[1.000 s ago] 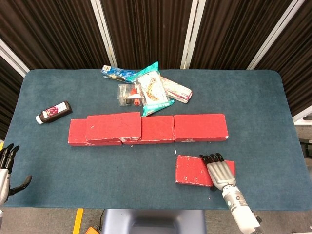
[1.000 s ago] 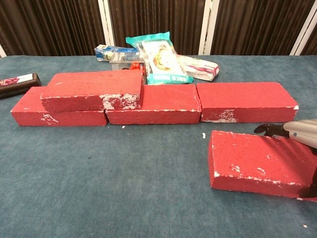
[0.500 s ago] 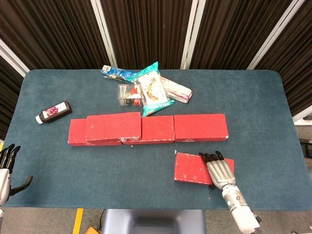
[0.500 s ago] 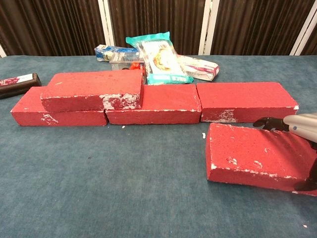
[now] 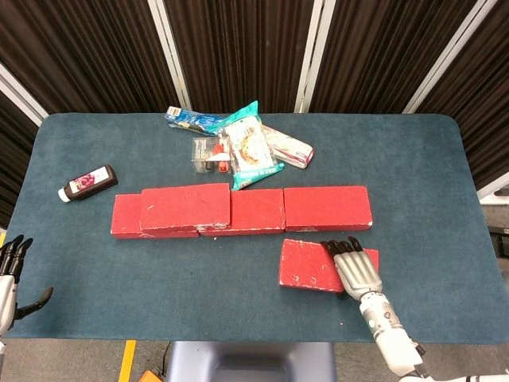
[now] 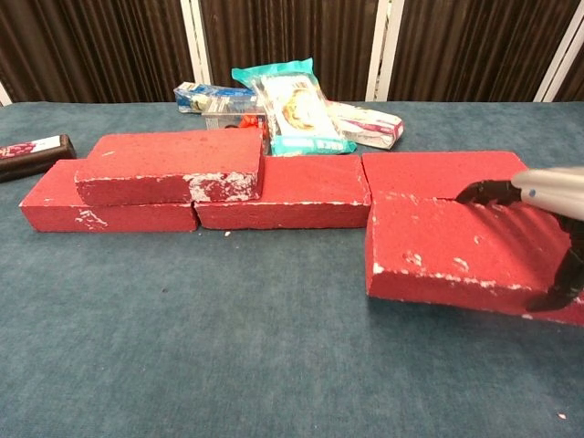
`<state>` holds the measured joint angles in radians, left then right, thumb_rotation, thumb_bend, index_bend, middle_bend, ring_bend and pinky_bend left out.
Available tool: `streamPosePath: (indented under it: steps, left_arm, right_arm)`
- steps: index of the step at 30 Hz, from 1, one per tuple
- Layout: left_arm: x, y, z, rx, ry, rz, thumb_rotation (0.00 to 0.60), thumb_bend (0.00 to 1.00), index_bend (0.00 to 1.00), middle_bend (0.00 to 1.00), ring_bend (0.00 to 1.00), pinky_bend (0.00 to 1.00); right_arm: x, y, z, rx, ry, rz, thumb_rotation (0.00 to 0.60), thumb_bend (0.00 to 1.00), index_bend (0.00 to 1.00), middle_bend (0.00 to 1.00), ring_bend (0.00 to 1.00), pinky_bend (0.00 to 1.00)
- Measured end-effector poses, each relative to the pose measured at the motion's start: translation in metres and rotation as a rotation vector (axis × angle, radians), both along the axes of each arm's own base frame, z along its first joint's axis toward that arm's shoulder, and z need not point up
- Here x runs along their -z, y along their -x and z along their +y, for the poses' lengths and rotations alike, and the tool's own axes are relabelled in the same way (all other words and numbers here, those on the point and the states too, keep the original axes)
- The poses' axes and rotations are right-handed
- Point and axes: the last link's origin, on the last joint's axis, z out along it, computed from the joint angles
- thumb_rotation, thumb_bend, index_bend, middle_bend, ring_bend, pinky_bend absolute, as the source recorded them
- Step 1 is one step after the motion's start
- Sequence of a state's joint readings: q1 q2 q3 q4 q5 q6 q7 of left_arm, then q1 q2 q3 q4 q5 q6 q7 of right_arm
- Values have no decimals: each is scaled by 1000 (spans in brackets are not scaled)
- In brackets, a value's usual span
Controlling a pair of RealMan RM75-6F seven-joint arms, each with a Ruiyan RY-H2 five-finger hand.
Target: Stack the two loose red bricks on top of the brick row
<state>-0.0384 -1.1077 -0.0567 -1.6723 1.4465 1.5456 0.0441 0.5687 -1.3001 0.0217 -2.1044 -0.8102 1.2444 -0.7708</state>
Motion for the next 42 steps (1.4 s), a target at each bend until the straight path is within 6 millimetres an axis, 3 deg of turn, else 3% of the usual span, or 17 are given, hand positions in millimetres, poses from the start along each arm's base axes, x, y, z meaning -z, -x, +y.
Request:
streamPosePath:
  steps: [6, 13, 18, 22, 28, 42]
  left_arm:
    - [1, 1, 1, -12, 8, 2, 600, 236, 0, 0, 0, 2]
    - [0, 4, 3, -33, 4, -2, 600, 237, 0, 0, 0, 2]
    - [-1, 4, 3, -36, 1, -6, 600, 238, 0, 0, 0, 2]
    - [-2, 5, 3, -32, -3, -5, 600, 239, 0, 0, 0, 2]
    - [-3, 5, 3, -31, -6, -11, 600, 239, 0, 0, 0, 2]
    - [-4, 5, 2, -31, -10, -18, 600, 239, 0, 0, 0, 2]
  right_arm:
    - [-16, -22, -24, -8, 38, -36, 600, 233, 273, 320, 241, 0]
    - [-26, -53, -70, 6, 70, -38, 600, 236, 278, 320, 241, 0]
    - [-21, -76, -107, -21, 87, 30, 600, 236, 278, 320, 241, 0]
    - [-5, -94, -130, -60, 93, 68, 600, 236, 282, 320, 241, 0]
    - [12, -107, -143, -71, 68, 56, 600, 237, 293, 319, 242, 0]
    - [24, -106, -153, -31, 9, 39, 600, 238, 300, 319, 242, 0]
